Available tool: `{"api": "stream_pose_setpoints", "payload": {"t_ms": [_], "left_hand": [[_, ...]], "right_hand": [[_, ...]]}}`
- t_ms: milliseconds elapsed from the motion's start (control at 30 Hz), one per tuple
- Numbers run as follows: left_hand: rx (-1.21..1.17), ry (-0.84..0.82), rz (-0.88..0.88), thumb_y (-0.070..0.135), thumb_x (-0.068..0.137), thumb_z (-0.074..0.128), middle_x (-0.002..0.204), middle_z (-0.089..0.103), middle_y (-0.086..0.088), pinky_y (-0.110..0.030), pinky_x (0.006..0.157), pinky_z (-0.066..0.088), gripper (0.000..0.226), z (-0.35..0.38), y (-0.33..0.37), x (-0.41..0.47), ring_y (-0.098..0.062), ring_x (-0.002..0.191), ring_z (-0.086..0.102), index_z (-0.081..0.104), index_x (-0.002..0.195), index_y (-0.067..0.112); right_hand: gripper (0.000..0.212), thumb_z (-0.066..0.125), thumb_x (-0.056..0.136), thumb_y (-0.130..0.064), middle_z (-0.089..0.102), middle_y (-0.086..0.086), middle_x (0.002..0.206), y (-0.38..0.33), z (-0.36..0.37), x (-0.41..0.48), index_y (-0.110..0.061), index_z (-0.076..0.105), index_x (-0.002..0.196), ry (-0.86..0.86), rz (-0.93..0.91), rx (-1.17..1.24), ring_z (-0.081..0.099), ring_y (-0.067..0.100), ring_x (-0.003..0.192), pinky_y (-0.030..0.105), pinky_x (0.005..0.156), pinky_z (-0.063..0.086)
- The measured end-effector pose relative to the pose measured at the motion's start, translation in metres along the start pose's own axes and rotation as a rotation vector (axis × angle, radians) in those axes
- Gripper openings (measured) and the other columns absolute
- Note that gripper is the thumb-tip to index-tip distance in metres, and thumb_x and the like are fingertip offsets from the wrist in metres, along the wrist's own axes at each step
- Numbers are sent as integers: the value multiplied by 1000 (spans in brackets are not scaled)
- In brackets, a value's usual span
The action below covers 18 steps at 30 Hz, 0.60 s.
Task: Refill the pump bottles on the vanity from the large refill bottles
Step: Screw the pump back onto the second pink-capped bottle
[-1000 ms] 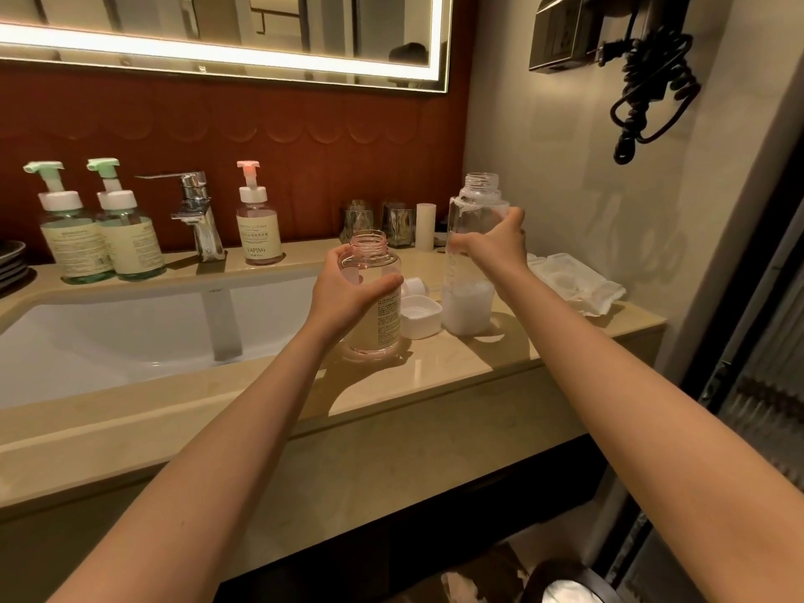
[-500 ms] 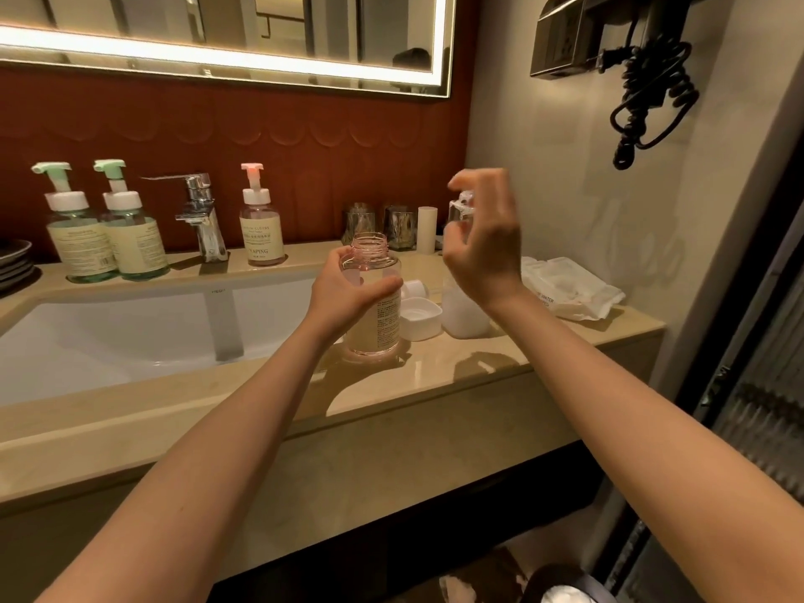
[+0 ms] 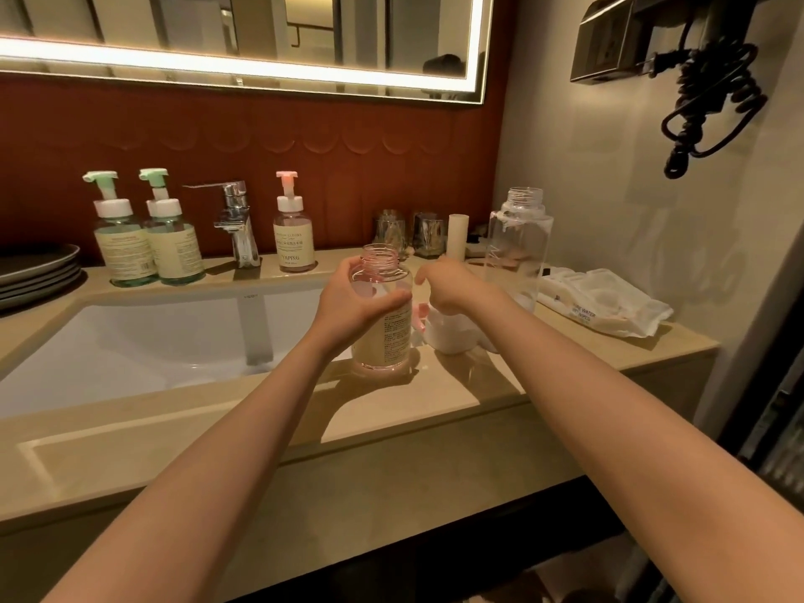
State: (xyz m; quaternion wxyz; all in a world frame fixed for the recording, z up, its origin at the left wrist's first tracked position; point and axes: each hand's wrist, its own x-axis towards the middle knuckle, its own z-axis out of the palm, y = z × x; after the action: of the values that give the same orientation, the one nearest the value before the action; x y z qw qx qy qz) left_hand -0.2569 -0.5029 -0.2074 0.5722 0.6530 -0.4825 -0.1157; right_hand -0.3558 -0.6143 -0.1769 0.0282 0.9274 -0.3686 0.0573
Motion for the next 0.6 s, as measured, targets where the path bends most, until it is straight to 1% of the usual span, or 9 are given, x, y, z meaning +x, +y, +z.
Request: {"api": "stream_pose_setpoints", "payload": {"t_ms": [67,133,200,300,367,467,600], "left_hand": [[-6,-4,1,28,73,78,135,49,-6,-26,86,37,77,0,0,-1,-10,109,43,38,137,11],[-10,0,5,28,73,78,134,50,-5,-26,87,37,77,0,-1,-1,-10,109,43,38,137,10],[-14,1,11,26,73,78,132,50,-5,-25,88,38,76,0,-1,-1,-10,109,44,38,136,10],[-25,-2,13,26,73,78,127,51,-2,-24,87,38,77,0,-2,-1,-10,108,45,38,136,10],[-30,-7,8,26,73,78,121,50,2,-23,86,38,77,0,-3,-1,-9,107,45,36,137,11],[-49,-2,9,25,72,79,128,53,-3,-25,87,40,78,0,-4,-1,-11,109,47,37,137,9],[-51,-10,3,25,72,79,131,51,-5,-26,90,41,78,0,-3,-1,-14,113,48,37,137,10]], "right_hand": [[42,59,87,-10,56,10,124,-4,4,11,-12,53,129,-88,19,-37,52,27,111,34,89,46],[42,64,85,-14,57,8,114,-7,7,21,-12,55,125,-177,46,-72,52,28,103,37,85,47],[41,67,82,-17,55,7,108,-10,12,29,-14,56,122,-226,56,-90,52,28,100,39,86,48],[39,65,82,-22,58,7,116,-13,20,42,-17,56,119,-250,63,-133,52,30,104,46,92,46],[37,61,85,-23,56,8,121,-13,22,44,-17,55,121,-247,95,-138,51,30,109,45,94,44],[39,56,89,-25,53,9,124,-13,22,43,-17,51,127,-212,149,-128,48,29,115,41,92,40],[41,57,87,-16,54,8,124,-13,29,43,-18,51,127,-153,166,-141,48,28,116,41,92,38]]}}
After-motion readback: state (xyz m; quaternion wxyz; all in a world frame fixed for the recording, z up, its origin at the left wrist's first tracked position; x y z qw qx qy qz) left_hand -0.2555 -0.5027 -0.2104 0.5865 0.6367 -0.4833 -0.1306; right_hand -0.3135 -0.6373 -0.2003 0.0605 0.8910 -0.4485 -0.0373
